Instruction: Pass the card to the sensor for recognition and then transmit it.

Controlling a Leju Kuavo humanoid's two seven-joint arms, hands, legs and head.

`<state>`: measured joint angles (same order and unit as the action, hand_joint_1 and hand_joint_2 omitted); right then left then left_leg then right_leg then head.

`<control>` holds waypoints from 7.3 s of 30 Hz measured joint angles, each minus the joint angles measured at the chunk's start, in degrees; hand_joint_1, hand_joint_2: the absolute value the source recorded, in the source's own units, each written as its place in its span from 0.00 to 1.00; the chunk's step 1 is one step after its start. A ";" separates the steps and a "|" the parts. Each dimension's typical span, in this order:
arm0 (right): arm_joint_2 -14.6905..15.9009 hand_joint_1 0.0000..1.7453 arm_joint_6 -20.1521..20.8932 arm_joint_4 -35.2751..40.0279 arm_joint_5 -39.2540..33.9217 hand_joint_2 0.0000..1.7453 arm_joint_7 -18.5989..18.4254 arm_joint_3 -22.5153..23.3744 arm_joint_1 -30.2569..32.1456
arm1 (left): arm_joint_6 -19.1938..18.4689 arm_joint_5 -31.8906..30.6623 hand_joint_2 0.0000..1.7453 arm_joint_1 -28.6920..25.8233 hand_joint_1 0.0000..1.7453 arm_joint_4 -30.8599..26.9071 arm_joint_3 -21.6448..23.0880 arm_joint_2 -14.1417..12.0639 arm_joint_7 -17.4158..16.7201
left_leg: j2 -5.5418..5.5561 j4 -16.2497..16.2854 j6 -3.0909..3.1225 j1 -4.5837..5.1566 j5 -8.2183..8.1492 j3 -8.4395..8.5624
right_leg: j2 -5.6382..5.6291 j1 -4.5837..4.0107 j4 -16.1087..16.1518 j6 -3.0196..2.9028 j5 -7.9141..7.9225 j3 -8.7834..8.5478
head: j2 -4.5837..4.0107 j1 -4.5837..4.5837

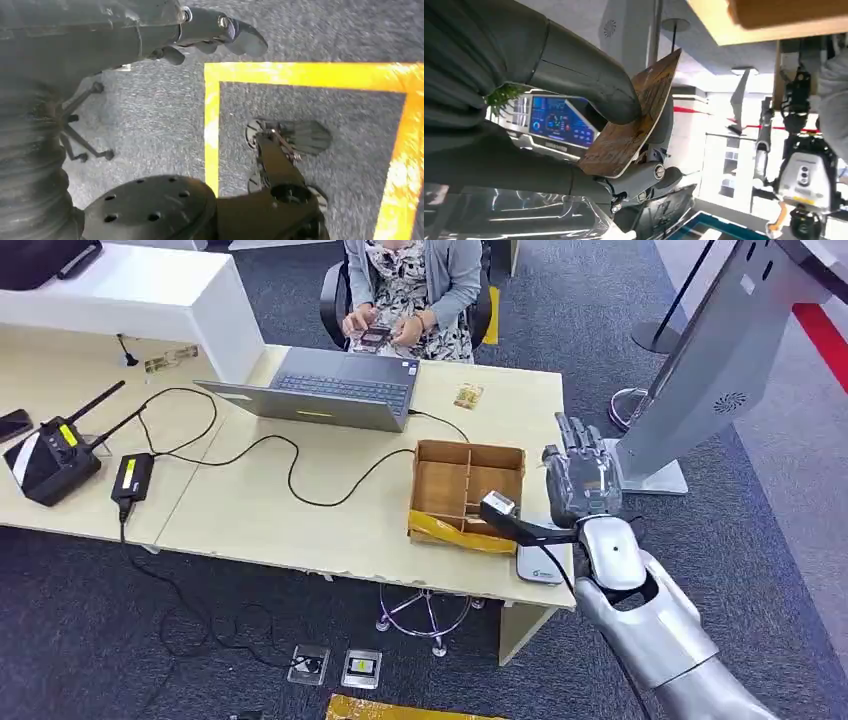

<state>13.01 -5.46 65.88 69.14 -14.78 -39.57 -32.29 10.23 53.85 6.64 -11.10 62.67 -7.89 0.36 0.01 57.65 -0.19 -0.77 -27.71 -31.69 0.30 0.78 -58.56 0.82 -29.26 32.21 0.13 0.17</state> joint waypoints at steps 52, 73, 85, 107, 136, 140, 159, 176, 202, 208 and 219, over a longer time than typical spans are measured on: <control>2.89 1.00 -9.51 -21.64 -16.05 1.00 0.42 -12.45 -6.88 | 2.80 2.78 1.00 -0.03 0.00 0.04 -0.46 -0.37 -3.66 | 0.01 0.01 0.00 -0.01 0.00 -0.02 | 0.01 -0.01 0.01 0.00 0.00 0.02 | 0.00 -0.02; 6.86 1.00 -15.19 -14.43 -23.50 1.00 0.53 -14.32 -0.51 | 3.23 2.95 1.00 -0.05 0.00 0.04 -1.40 0.07 -4.36 | 0.01 0.01 0.00 -0.01 -0.01 -0.02 | 0.01 -0.01 0.02 0.00 0.00 0.02 | 0.00 0.00; 7.52 1.00 -15.74 -11.30 -24.88 1.00 1.62 -16.62 1.07 | 3.87 3.52 1.00 -0.05 0.00 0.04 -1.49 0.50 -4.90 | 0.01 0.01 0.00 -0.01 -0.01 -0.03 | 0.02 -0.01 0.02 0.00 0.00 0.01 | 0.00 -0.02; 4.00 1.00 -16.20 -14.69 -29.55 1.00 5.47 -20.62 1.24 | 4.87 4.57 1.00 -0.04 0.00 0.04 -1.73 1.09 -6.32 | 0.01 0.00 0.00 -0.01 -0.01 -0.03 | 0.00 -0.02 0.01 0.00 0.00 0.01 | 0.00 -0.02; 2.34 1.00 -19.56 -20.90 -29.43 1.00 5.21 -18.65 -2.45 | 4.22 3.21 1.00 -0.05 0.00 0.02 -1.75 1.51 -6.34 | 0.01 0.01 0.01 0.00 0.01 0.07 | 0.01 -0.01 0.01 -0.02 0.03 -0.10 | 0.00 0.00; 3.25 1.00 -17.68 -15.54 -25.12 1.00 2.16 -17.93 -4.56 | 3.61 3.08 1.00 -0.03 0.00 0.02 -1.75 1.49 -5.86 | -0.01 0.01 0.00 -0.01 0.01 0.09 | -0.02 -0.01 0.00 -0.02 0.04 -0.08 | 0.00 -0.02; -1.02 1.00 -9.81 -4.34 -15.67 1.00 1.81 -16.27 -18.71 | 0.55 -0.83 1.00 0.18 0.00 0.04 -1.31 1.42 -3.52 | 0.00 0.00 0.01 -0.05 0.04 0.07 | 0.02 -0.06 -0.01 -0.02 0.05 -0.09 | 0.00 -0.02; -8.96 1.00 -12.35 -18.64 -14.80 1.00 2.95 -15.53 -19.29 | 0.11 -1.46 1.00 0.15 0.00 0.11 -1.27 1.44 -3.87 | 0.04 0.00 -0.01 -0.04 0.06 0.03 | 0.05 -0.05 0.00 -0.02 0.05 -0.07 | 0.00 -0.02; -7.69 0.00 -9.24 -13.13 -6.45 0.00 -2.95 -10.26 -13.29 | -0.30 -1.13 1.00 0.11 0.00 0.22 -1.25 1.71 -6.15 | 0.02 0.01 -0.01 -0.04 0.05 0.06 | 0.01 -0.05 0.01 -0.03 0.05 -0.04 | 0.00 -0.02; -4.22 0.00 -2.69 2.33 -7.78 1.00 -7.56 -7.46 -2.85 | 0.11 0.50 1.00 -0.03 0.00 0.28 -1.27 2.43 -6.76 | 0.01 0.01 -0.01 -0.03 0.01 0.05 | 0.00 -0.04 0.02 -0.03 0.04 -0.03 | 0.00 -0.04; 0.59 0.00 -1.93 29.33 -7.89 1.00 -10.88 -4.64 13.50 | 1.44 1.77 1.00 -0.08 0.00 0.28 -1.27 3.02 -6.74 | -0.11 -0.01 -0.03 -0.04 -0.02 0.05 | -0.03 -0.05 0.03 -0.04 0.03 0.01 | 0.00 0.02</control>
<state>13.60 -7.39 95.20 61.24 -25.66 -44.22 -18.79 11.67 55.63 6.56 -10.82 61.40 -4.87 -6.38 -0.10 57.63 -0.22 -0.82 -27.73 -31.63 0.27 0.73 -58.53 0.78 -29.23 32.22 0.13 0.20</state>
